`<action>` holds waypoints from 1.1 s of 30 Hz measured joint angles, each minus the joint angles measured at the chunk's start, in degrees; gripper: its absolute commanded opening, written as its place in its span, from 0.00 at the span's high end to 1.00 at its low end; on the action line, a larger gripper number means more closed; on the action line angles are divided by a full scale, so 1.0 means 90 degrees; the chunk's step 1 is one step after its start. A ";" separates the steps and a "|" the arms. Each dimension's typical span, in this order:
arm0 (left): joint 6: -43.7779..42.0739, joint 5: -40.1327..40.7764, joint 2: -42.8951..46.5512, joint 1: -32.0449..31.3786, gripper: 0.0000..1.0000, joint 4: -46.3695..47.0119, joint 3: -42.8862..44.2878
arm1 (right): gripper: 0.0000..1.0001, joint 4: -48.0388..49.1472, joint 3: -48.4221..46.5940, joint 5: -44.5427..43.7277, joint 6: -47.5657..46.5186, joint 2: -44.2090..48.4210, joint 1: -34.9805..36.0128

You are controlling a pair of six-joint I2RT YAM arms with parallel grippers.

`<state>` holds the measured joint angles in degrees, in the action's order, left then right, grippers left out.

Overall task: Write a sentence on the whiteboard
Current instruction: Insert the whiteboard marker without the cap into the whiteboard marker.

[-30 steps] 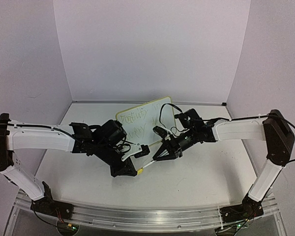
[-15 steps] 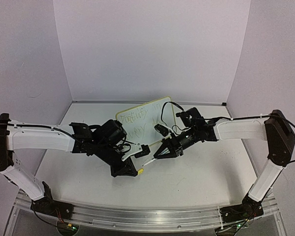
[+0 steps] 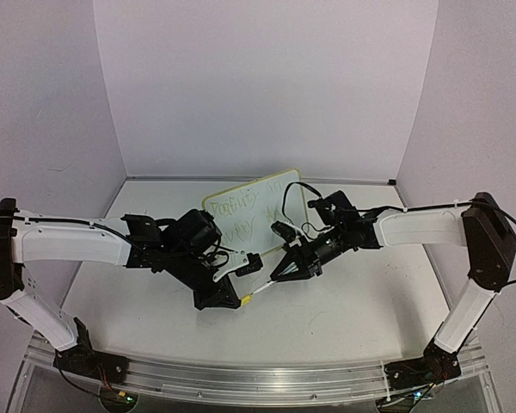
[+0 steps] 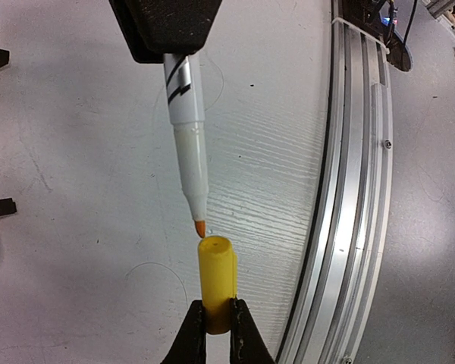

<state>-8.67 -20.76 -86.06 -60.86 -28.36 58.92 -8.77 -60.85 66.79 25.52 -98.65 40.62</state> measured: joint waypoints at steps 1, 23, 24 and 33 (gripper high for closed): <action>0.0008 -0.0001 0.0000 0.0000 1.00 0.0000 0.0000 | 1.00 -0.0007 0.0004 0.0002 -0.0001 0.0000 0.0000; 0.0020 0.0001 -0.0056 0.0000 1.00 0.0036 0.0000 | 1.00 -0.0037 0.0006 0.0097 -0.0002 0.0000 -0.0010; 0.0020 0.0001 -0.0061 0.0000 1.00 0.0036 0.0000 | 1.00 -0.0037 0.0006 0.0105 -0.0004 0.0000 -0.0010; 0.0020 0.0001 -0.0070 0.0000 1.00 0.0039 0.0000 | 1.00 -0.0039 0.0006 0.0138 -0.0027 0.0000 0.0010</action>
<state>-8.49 -20.75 -86.70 -60.86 -28.01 58.92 -9.13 -60.80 68.03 25.28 -98.65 40.71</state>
